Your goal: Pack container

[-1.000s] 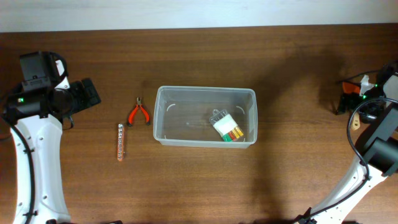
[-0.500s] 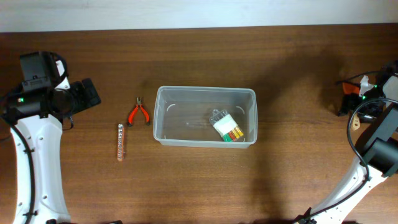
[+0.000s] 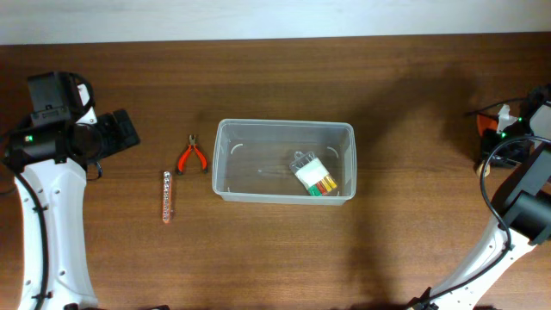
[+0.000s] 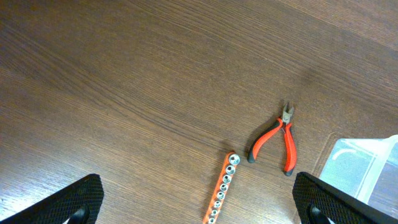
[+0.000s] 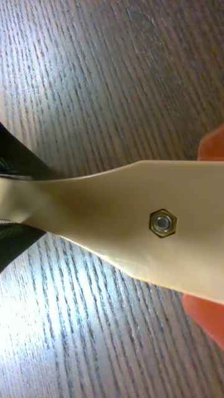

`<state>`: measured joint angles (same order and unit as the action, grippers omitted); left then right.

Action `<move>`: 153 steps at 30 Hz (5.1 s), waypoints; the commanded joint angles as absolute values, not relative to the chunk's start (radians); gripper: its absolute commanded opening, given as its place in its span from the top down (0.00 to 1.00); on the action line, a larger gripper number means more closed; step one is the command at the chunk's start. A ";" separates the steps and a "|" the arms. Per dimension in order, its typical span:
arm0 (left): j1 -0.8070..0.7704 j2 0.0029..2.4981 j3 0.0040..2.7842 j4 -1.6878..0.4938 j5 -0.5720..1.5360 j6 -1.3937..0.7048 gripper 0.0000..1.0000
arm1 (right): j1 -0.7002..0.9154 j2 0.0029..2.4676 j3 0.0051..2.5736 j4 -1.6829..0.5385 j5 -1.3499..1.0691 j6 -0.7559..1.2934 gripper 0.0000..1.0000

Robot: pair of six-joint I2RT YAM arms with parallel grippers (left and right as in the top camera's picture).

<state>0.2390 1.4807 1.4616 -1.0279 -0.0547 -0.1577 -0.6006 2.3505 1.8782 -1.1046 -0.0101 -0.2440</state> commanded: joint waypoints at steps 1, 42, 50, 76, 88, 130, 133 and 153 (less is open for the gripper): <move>0.245 1.461 1.457 -1.029 -0.039 -0.167 0.01 | -0.603 2.381 1.840 -1.099 0.011 -0.243 0.79; 0.245 1.461 1.457 -1.030 -0.040 -0.167 0.01 | -0.282 2.092 2.318 -1.390 -0.149 -0.400 0.96; 0.245 1.461 1.457 -1.062 -0.040 -0.167 0.01 | 0.003 1.930 2.373 -1.418 -0.143 -0.528 0.96; 0.245 1.461 1.457 -1.066 -0.040 -0.167 0.01 | -0.060 1.948 2.365 -1.496 -0.040 0.147 0.89; 0.245 1.461 1.457 -1.066 -0.040 -0.167 0.01 | -0.073 2.112 2.365 -1.515 -0.122 0.642 0.09; 0.245 1.461 1.457 -1.068 -0.038 -0.167 0.01 | -0.132 2.436 2.026 -1.442 -0.183 1.026 0.09; 0.245 1.461 1.457 -1.070 -0.022 -0.167 0.01 | -0.132 2.436 1.998 -1.403 -0.183 1.026 0.09; 0.245 1.461 1.457 -1.069 -0.018 -0.167 0.01 | -0.130 2.436 1.994 -1.292 -0.142 0.955 0.12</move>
<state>0.2390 1.4807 1.4612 -1.0668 -0.0326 -0.1577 -0.1314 2.4252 2.0026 -1.2964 -0.1997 0.9813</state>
